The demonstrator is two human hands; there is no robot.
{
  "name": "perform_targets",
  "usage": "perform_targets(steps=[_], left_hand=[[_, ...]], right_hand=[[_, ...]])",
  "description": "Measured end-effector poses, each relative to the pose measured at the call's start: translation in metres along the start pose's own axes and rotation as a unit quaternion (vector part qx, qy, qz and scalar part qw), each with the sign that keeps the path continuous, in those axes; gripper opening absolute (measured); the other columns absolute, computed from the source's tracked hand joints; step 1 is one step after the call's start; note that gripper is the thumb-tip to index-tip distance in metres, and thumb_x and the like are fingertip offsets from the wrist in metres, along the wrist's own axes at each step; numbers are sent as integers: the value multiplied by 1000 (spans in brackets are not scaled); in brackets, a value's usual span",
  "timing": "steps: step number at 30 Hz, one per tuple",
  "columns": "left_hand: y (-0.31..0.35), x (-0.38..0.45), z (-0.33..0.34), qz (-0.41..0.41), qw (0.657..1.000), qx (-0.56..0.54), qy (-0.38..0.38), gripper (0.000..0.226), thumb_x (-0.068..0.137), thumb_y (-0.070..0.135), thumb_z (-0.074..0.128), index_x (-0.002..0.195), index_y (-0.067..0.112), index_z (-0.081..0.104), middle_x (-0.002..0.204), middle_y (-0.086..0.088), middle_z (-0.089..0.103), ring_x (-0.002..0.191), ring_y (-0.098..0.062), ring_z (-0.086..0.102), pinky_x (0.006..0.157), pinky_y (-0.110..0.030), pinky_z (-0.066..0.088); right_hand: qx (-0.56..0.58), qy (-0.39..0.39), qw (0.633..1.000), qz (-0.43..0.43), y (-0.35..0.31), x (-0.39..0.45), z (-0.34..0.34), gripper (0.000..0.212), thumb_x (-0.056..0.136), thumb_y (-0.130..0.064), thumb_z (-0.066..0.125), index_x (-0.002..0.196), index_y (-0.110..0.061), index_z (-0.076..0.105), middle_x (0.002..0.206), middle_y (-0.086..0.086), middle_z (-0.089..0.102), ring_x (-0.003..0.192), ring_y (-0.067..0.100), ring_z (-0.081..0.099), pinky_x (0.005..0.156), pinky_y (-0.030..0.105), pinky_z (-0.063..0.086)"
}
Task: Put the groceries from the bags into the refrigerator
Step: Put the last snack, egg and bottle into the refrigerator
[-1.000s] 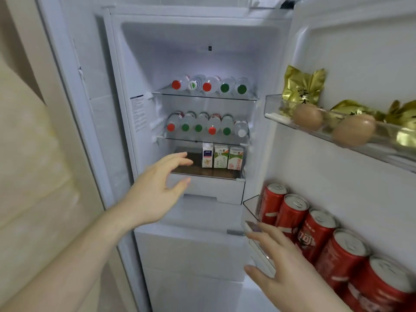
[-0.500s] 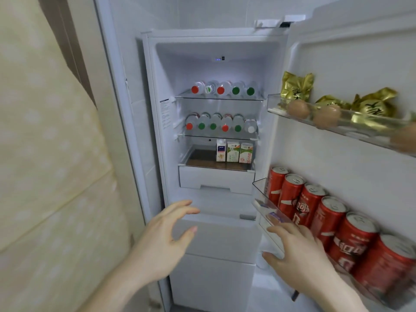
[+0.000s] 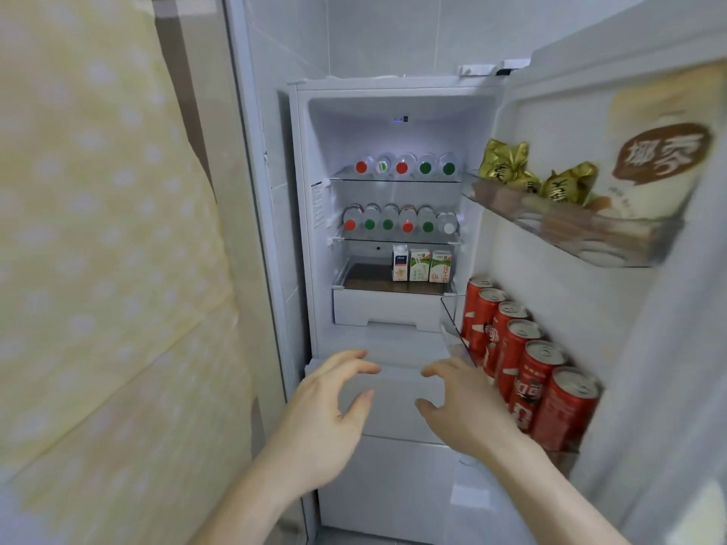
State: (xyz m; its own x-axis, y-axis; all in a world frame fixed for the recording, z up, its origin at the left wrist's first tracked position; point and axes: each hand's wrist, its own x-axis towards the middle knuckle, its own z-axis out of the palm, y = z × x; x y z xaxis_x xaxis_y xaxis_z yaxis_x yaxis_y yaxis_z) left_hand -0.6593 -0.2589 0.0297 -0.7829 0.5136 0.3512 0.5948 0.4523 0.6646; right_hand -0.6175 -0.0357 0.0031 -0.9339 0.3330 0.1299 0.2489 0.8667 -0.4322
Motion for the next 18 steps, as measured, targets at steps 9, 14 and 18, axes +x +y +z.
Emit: perform_targets(steps=[9, 14, 18], left_hand=[[-5, -23, -28, 9, 994, -72, 87, 26, 99, 20, 58, 117, 38, 65, 131, 29, 56, 125, 8, 50, 104, -30, 48], [-7, -28, -35, 12, 986, -110, 126, 29, 97, 15, 61, 118, 35, 66, 123, 23, 63, 119, 1, 57, 95, -29, 53], [-7, -32, -33, 18, 987, -111, 111, 31, 97, 25, 62, 125, 38, 60, 126, 24, 60, 121, 1, 56, 96, -30, 52]], right_hand=[[90, 90, 981, -149, -53, -81, -18, 32, 91, -38, 68, 122, -41, 62, 129, -32, 51, 124, -7, 49, 101, 18, 43], [176, 87, 962, -190, -65, -113, -40, 27, 94, -28, 69, 117, -42, 65, 127, -27, 58, 115, 0, 60, 86, 21, 53], [260, 144, 940, -170, -63, -119, -48, 32, 91, -11, 72, 106, -39, 69, 115, -16, 69, 102, 11, 70, 71, 22, 57]])
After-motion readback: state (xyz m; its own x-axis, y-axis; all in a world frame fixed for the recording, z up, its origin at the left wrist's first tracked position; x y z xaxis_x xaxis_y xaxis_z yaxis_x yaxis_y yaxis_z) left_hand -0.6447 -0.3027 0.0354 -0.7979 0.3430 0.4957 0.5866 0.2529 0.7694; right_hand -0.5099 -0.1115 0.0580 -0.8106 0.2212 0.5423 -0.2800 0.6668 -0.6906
